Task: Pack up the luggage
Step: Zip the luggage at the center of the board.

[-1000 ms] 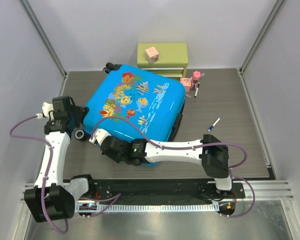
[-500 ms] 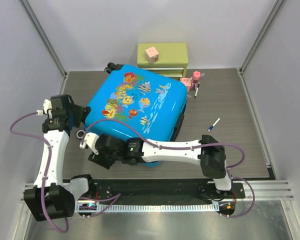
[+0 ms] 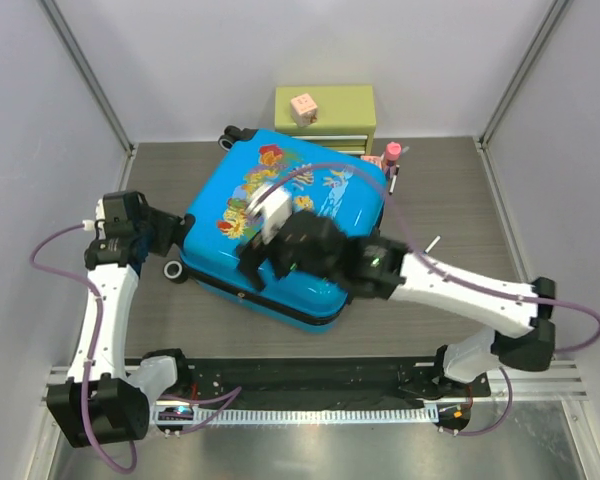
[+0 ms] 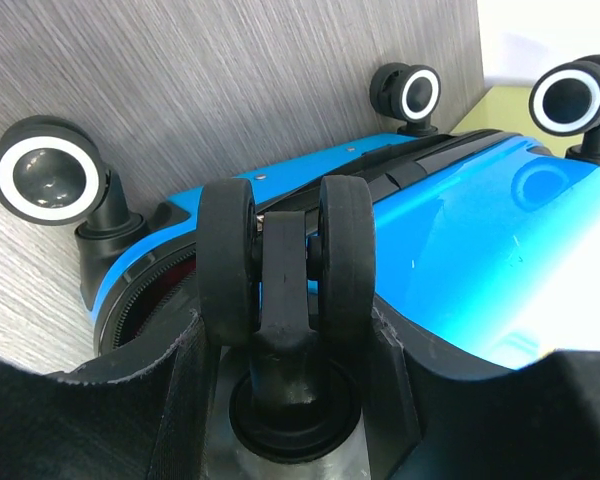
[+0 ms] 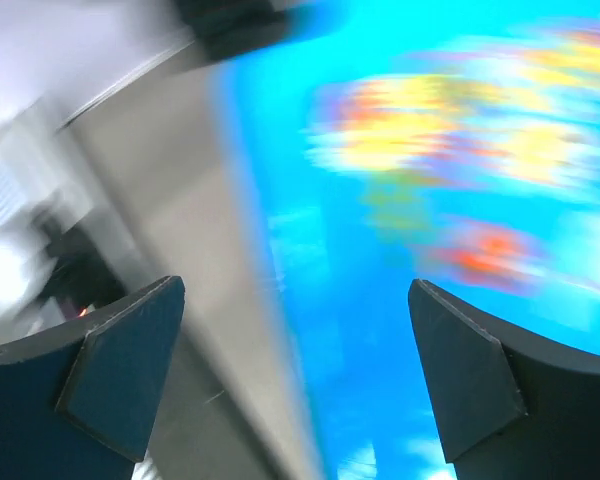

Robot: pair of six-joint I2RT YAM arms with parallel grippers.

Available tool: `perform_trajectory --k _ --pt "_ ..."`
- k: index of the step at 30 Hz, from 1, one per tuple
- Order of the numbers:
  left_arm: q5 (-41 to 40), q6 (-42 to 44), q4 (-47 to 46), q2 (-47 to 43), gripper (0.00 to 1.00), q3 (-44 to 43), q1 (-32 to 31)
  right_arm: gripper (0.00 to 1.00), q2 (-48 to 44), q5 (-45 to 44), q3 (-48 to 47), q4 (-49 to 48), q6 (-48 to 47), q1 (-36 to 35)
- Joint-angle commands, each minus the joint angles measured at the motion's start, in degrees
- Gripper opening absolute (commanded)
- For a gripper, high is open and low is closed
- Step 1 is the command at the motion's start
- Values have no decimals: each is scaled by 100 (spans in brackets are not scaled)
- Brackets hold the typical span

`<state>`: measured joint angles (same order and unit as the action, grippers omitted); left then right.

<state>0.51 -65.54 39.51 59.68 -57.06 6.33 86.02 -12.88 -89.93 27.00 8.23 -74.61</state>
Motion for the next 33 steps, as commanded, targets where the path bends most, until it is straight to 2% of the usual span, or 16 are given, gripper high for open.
perform_trajectory --k 1,2,3,4,5,6,9,10,13,16,19,22,26,28,30,33 --pt "907 541 -391 -132 0 -569 -176 100 -1179 -1152 667 534 1363 1622" --pt "907 620 -348 -141 7 -587 -176 100 -1375 -1311 774 543 1505 1860" --pt "854 682 -312 -150 25 -605 -176 100 -1603 -1461 993 647 1645 2393" --pt "793 813 -225 -167 35 -640 -176 100 -1762 -1558 1082 761 1838 2642" --pt "740 867 -189 -219 46 -657 -176 100 -2016 -1455 1187 876 2179 2984" --pt "661 928 -163 -246 65 -666 -176 100 -2080 -1228 1275 1094 2287 3640" --pt "284 1122 65 -255 100 -824 -176 100 -2054 -375 1932 1439 2674 4619" --pt "91 1166 136 -220 100 -946 -176 100 -2054 -155 2118 1439 2736 5127" --pt "-505 1385 496 -167 100 -1315 -176 100 -2150 269 2699 1448 3069 5570" --pt "-956 1771 760 -220 100 -1614 -176 100 -2388 330 3235 1431 3378 5633" --pt "-1141 2229 787 -395 100 -1633 -176 100 -2493 891 3815 1159 3466 5642" --pt "-1194 2484 795 -711 100 -1300 -246 98 -2546 1418 4264 676 3571 5650" --pt "-1185 2222 682 -1255 99 -607 -562 96 -2345 1473 4475 385 3633 5633" --pt "-957 2020 280 -1659 96 -62 -869 95 -2126 1578 4546 332 3581 5642" --pt "-834 2001 102 -1801 88 255 -1132 94 -2037 1736 4668 104 3572 5633" --pt "-842 2185 -13 -1960 84 458 -1422 94 -1984 1912 4844 -274 3659 5633"
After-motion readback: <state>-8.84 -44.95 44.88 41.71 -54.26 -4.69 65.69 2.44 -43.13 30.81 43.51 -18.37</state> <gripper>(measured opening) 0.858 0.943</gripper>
